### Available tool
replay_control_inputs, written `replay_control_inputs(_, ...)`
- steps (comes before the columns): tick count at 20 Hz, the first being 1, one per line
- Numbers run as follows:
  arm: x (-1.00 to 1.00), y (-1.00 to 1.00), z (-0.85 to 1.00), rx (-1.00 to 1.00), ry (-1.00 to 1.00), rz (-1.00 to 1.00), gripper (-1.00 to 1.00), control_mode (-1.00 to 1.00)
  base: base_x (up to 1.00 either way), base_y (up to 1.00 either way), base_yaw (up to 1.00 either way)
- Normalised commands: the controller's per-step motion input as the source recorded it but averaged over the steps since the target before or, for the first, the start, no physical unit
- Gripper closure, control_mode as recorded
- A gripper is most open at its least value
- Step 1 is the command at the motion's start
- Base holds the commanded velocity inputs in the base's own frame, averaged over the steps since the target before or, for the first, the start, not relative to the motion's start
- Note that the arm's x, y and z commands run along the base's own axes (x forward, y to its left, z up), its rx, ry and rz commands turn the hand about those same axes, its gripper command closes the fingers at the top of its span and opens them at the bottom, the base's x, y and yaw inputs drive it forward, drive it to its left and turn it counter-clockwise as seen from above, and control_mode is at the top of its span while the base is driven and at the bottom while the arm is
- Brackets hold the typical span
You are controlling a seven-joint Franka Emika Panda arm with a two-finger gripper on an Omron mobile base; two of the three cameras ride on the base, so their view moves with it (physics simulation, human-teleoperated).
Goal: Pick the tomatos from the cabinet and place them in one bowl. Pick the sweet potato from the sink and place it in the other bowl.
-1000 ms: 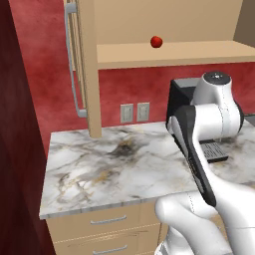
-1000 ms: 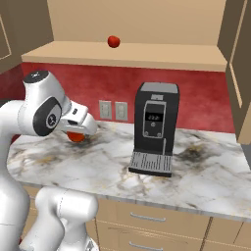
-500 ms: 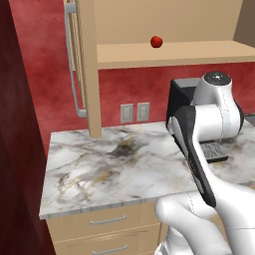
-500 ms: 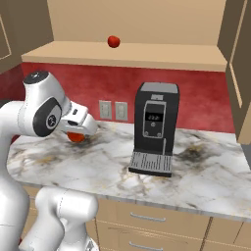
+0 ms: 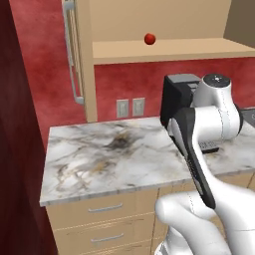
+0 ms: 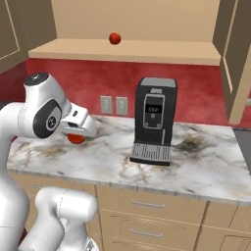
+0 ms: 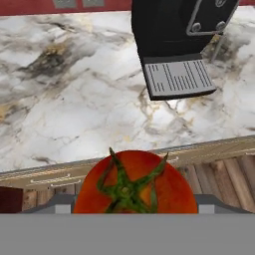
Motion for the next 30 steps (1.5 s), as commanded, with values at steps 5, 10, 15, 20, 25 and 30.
replay_control_inputs(5,0.00,0.00,0.00,0.00,0.00,0.00,1.00,1.00,-0.61,-0.20,-0.07)
replay_control_inputs(10,0.00,0.00,0.00,0.00,0.00,0.00,1.00,1.00,-0.12,-0.75,-0.04)
replay_control_inputs(15,0.00,0.00,0.00,0.00,0.00,0.00,1.00,1.00,-0.08,-0.95,0.00)
replay_control_inputs(20,0.00,0.00,0.00,0.00,0.00,0.00,1.00,1.00,-0.07,-0.87,-0.01)
replay_control_inputs(25,0.00,0.00,0.00,0.00,0.00,0.00,1.00,1.00,-0.07,-0.83,-0.01)
replay_control_inputs(30,0.00,0.00,0.00,0.00,0.00,0.00,1.00,1.00,-0.06,-0.80,-0.05)
